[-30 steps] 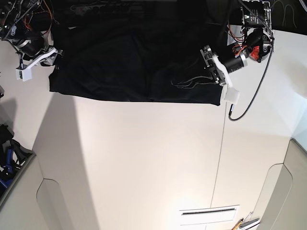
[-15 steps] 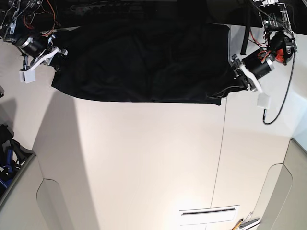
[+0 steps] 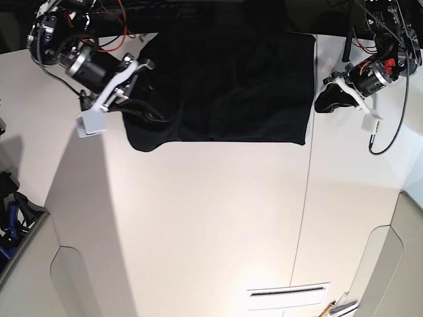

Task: Fold the T-shirt properly
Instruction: 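Lift the strip end with the right gripper and fold it over the shirt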

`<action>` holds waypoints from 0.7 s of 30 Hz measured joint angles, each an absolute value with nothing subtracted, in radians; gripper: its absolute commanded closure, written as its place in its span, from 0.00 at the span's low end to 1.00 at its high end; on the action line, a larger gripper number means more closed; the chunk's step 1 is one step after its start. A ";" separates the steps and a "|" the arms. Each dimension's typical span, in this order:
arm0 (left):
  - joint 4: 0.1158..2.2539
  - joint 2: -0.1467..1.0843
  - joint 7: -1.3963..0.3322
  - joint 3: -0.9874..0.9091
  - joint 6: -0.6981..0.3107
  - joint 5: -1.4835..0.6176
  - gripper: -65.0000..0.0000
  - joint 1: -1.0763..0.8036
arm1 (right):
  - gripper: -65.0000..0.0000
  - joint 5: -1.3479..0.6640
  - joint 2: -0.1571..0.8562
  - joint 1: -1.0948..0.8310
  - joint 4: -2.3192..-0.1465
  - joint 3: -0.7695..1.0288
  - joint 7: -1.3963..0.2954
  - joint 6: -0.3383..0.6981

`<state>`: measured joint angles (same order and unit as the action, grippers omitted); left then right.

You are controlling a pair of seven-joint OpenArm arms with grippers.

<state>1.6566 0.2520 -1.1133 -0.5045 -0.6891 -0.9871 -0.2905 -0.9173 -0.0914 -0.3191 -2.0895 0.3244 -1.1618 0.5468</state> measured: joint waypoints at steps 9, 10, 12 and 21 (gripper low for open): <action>1.657 0.252 -1.111 -0.505 -0.689 -0.987 1.00 -0.296 | 1.00 -0.630 -0.099 -0.281 -2.086 -0.065 -0.959 0.546; 1.657 0.252 -1.111 -0.505 -0.689 -0.987 1.00 -0.298 | 1.00 -0.621 -0.099 -0.273 -2.086 -0.096 -0.953 0.545; 1.657 0.252 -1.111 -0.505 -0.689 -0.987 1.00 -0.302 | 1.00 -0.596 -0.100 -0.266 -2.086 -0.149 -0.943 0.541; 1.657 0.252 -1.110 -0.505 -0.689 -0.987 1.00 -0.316 | 1.00 -0.494 -0.097 -0.197 -1.912 -0.259 -0.829 0.513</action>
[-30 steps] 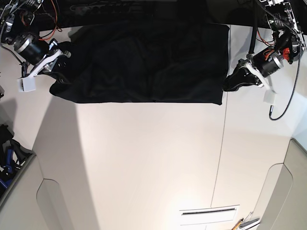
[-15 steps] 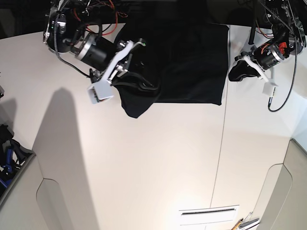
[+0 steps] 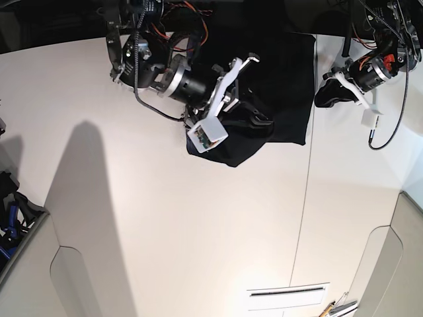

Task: Fold the T-shirt properly
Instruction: 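Lift the strip end with the right gripper and fold it over the shirt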

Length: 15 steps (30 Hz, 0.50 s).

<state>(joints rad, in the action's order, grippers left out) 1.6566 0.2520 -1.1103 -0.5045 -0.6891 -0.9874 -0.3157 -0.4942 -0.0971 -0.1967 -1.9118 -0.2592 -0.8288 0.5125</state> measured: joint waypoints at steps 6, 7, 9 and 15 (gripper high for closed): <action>1.657 0.252 -1.110 -0.505 -0.689 -0.989 1.00 -0.316 | 1.00 -0.501 -0.094 -0.120 -1.726 -0.261 -0.792 0.509; 1.657 0.252 -1.110 -0.505 -0.689 -0.988 1.00 -0.316 | 1.00 -0.511 -0.094 -0.110 -1.708 -0.261 -0.791 0.509; 1.657 0.252 -1.110 -0.505 -0.689 -0.989 1.00 -0.316 | 1.00 -0.543 -0.094 -0.099 -1.690 -0.261 -0.789 0.509; 1.657 0.252 -1.110 -0.505 -0.689 -0.989 1.00 -0.316 | 0.73 -0.616 -0.097 -0.100 -1.690 -0.265 -0.790 0.513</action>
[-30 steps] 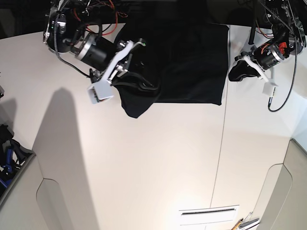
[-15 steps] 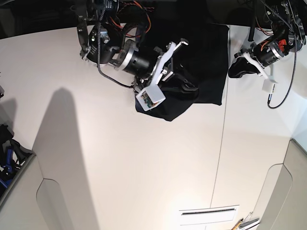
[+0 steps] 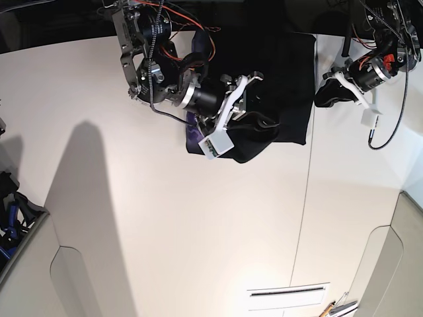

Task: Fold the T-shirt properly
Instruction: 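Lift the strip end with the right gripper and fold it over the shirt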

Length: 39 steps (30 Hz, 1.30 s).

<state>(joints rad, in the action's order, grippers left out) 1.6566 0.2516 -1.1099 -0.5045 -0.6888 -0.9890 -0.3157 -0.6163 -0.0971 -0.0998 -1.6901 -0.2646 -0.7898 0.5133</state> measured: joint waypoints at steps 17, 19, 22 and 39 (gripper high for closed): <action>1.657 0.252 -1.098 -0.505 -0.689 -0.989 1.00 -0.316 | 0.59 -0.611 -0.141 -0.052 -1.794 -0.406 -0.883 0.539; 1.657 0.252 -1.084 -0.505 -0.689 -0.991 1.00 -0.316 | 0.59 -0.554 -0.141 -0.050 -1.871 -0.392 -0.903 0.542; 1.657 0.252 -1.080 -0.505 -0.689 -1.085 1.00 -0.316 | 0.59 -0.453 -0.141 -0.050 -1.993 -0.355 -0.965 0.541; 1.690 0.252 -1.312 -0.538 -0.689 -1.449 0.68 -0.305 | 0.60 -0.258 0.019 -0.133 -2.109 0.131 -1.019 0.369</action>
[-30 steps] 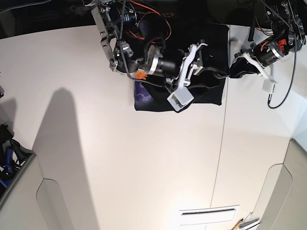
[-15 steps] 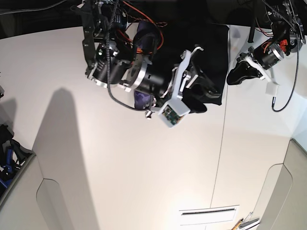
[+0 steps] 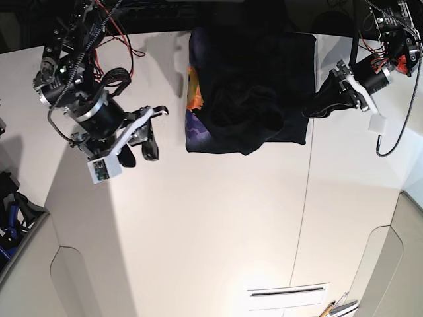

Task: Fold the T-shirt properly
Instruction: 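Lift the strip end with the right gripper and fold it over the shirt, then press and tuck the folded bundle edge with the left gripper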

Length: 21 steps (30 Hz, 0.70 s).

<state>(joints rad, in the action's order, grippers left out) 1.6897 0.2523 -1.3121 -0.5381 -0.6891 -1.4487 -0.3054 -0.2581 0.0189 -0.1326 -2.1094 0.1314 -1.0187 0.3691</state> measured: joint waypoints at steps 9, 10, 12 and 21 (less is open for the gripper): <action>1.993 0.257 -1.363 -0.486 -0.690 -1.455 0.61 -0.305 | 0.60 -0.419 0.036 -0.276 -2.109 0.196 -1.060 0.405; 2.012 0.259 -1.362 -0.457 -0.689 -1.448 0.59 -0.305 | 0.60 -0.422 0.035 -0.290 -2.109 0.195 -1.061 0.412; 2.024 0.267 -1.344 -0.384 -0.691 -1.372 0.58 -0.304 | 0.60 -0.418 0.035 -0.310 -2.109 0.194 -1.065 0.415; 2.022 0.278 -1.279 -0.121 -0.693 -1.093 0.58 -0.305 | 0.60 -0.418 0.036 -0.318 -2.109 0.195 -1.067 0.415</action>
